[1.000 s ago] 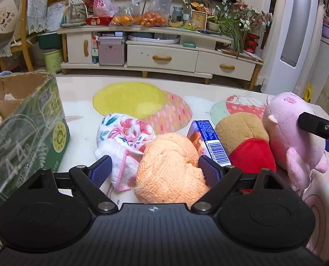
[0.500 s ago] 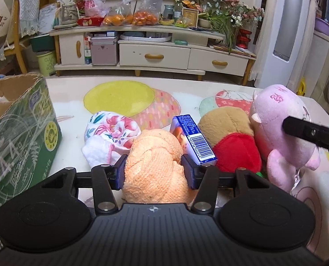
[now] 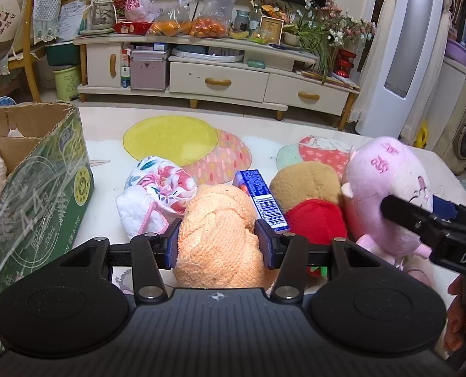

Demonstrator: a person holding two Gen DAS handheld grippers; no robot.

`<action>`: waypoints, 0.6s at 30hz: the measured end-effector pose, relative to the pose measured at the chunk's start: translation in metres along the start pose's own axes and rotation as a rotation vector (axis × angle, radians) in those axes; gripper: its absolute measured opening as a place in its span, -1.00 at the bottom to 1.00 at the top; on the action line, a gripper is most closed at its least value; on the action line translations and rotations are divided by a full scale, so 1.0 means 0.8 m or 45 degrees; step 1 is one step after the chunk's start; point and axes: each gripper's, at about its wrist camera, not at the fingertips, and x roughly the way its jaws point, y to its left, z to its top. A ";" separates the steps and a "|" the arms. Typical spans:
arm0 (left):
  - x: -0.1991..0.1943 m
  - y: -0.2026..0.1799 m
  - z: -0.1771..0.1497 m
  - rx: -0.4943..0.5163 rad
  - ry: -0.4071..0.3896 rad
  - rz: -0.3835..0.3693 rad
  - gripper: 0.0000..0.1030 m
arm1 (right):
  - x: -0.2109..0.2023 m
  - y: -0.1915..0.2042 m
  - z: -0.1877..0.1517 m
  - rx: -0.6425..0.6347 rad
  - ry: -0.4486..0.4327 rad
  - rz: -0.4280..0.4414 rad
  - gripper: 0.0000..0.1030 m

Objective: Organize soft objects
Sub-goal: 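Close left tool on the orange fuzzy plush while right tool lifts the pink plush, then carry the orange plush with left tool while right tool carries the pink plush to the box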

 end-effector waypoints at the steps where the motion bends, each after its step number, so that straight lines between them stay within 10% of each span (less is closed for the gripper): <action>1: -0.001 0.000 0.000 0.000 -0.002 -0.006 0.16 | -0.001 0.001 -0.001 -0.004 -0.003 -0.008 0.75; 18: -0.017 -0.004 -0.002 -0.005 -0.038 -0.089 0.16 | -0.026 0.033 -0.009 -0.055 -0.016 -0.089 0.72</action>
